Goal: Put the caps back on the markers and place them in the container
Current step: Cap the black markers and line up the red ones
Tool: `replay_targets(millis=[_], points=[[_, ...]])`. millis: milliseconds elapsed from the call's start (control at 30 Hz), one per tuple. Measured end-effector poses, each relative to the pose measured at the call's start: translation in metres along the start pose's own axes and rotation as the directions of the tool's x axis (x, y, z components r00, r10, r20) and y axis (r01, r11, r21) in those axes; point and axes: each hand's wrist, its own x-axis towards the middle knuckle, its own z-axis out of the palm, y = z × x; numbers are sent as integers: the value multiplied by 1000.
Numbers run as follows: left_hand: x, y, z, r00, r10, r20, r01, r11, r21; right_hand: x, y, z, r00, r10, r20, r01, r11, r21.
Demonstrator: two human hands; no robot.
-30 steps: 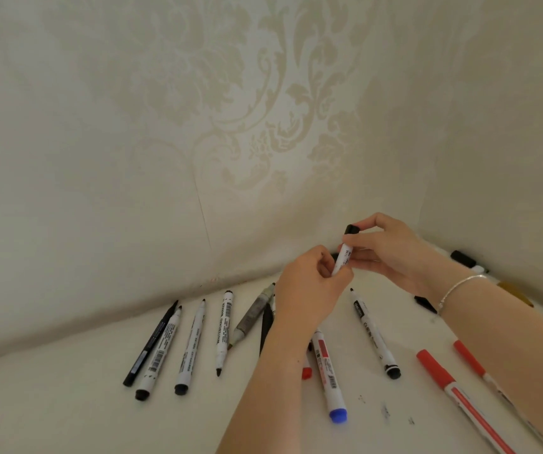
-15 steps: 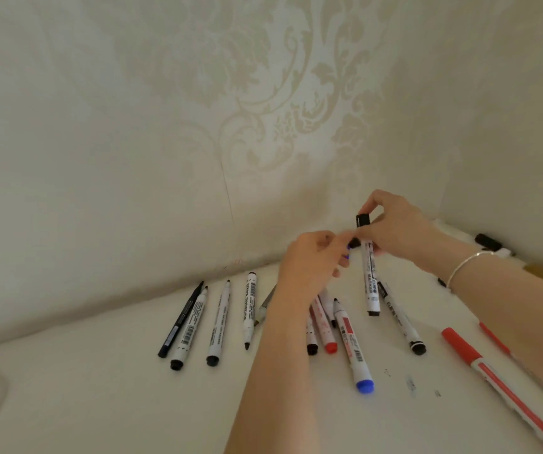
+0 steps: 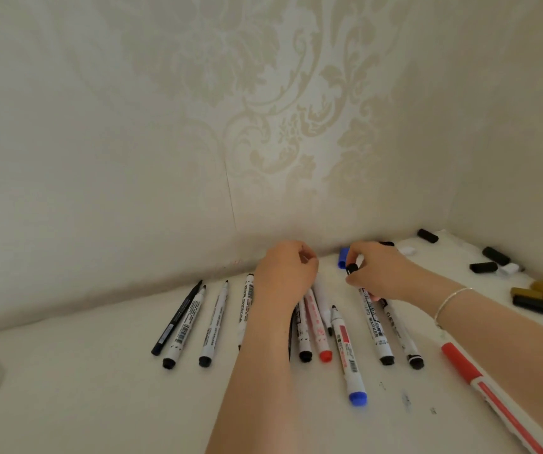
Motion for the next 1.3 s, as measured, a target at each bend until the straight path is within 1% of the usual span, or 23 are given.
replay_targets(millis=[100,233,300,367,467,533,600,700,833,1100,1300], points=[[-2,4,5,1000,7,-12,-8,1000,-16,5,5,1,999,-31,-7,31,999,-11],[-5,6,7,1000,2,-8,-2,999,43,6,10,-2,999,-21,35,18,997,71],[-7,9,6,1000,2,10,-2,1000,27,6,12,-3,999,-7,40,3,994,112],[-10,14,6,997,-9,78,12,999,-38,6,14,-8,1000,4,0,-4,979,206],[-12,19,10,978,-3,208,28,993,-118,5,13,-22,996,30,-81,3,926,377],[-13,21,11,960,15,279,40,981,-189,4,9,-29,994,42,-102,8,897,442],[-14,22,13,948,34,317,49,967,-251,3,6,-33,992,51,-114,8,887,462],[-14,24,16,946,35,321,65,953,-297,3,2,-35,990,46,-131,18,895,446],[-14,27,16,941,69,332,52,938,-343,5,-1,-37,987,36,-158,35,904,426],[-12,29,10,943,91,321,58,902,-427,7,-8,-33,963,74,-261,67,866,495],[-11,27,9,943,81,323,69,901,-427,10,-11,-27,964,117,-241,42,823,567]])
